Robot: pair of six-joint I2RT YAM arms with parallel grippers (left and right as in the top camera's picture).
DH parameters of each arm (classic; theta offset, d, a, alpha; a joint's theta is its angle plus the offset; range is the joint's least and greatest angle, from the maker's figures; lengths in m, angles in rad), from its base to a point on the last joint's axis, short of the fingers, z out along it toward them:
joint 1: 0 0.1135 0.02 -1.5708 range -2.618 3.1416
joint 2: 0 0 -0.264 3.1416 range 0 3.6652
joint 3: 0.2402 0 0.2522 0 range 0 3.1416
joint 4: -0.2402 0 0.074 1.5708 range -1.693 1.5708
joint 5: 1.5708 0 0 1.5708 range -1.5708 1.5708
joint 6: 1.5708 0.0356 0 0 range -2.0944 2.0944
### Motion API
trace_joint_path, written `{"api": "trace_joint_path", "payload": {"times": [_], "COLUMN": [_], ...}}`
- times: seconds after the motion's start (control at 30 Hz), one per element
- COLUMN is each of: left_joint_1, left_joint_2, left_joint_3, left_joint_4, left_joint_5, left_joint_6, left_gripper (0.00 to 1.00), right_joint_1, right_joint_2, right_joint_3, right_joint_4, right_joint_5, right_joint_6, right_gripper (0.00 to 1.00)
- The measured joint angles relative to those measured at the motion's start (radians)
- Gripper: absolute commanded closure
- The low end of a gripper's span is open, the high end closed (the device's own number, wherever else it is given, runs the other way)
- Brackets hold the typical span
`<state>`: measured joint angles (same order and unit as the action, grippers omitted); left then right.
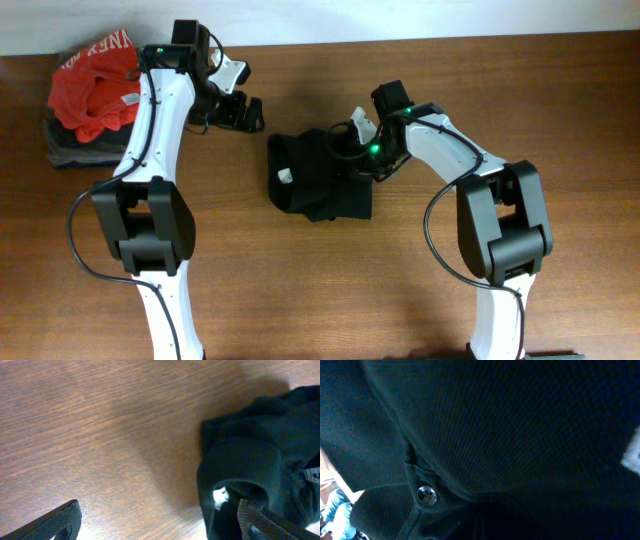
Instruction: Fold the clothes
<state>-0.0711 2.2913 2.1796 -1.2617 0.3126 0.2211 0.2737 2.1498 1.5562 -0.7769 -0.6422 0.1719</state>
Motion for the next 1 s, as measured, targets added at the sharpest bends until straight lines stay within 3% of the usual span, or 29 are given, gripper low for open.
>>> {"api": "trace_joint_path", "payload": {"times": [0.07,0.23,0.37,0.63,1.0], "left_joint_1": [0.000,-0.001,-0.003,-0.003,-0.066], "left_joint_2": [0.000,0.000,0.000,0.000,0.105], "left_joint_3": [0.000,0.000,0.000,0.000,0.000], "left_joint_4": [-0.008,-0.019,-0.071,-0.168,-0.167], "left_joint_5": [0.014,0.038,0.055,0.129,0.197], "left_joint_6": [0.000,0.000,0.031,0.152,0.201], "left_gripper": [0.01,0.01,0.01,0.01,0.01], "right_joint_1": [-0.002,-0.019,-0.047,-0.143,-0.284], "right_joint_2": [0.000,-0.007,-0.049,-0.189,-0.202], "right_joint_3": [0.008,0.090,0.192,0.362,0.373], "right_joint_4": [-0.008,-0.093,-0.174,-0.308,-0.400], "right_joint_5": [-0.002,-0.008,-0.007,-0.006,0.036], "right_joint_6": [0.000,-0.033,-0.051,-0.083,-0.101], "right_gripper": [0.87,0.41,0.26,0.21,0.21]}}
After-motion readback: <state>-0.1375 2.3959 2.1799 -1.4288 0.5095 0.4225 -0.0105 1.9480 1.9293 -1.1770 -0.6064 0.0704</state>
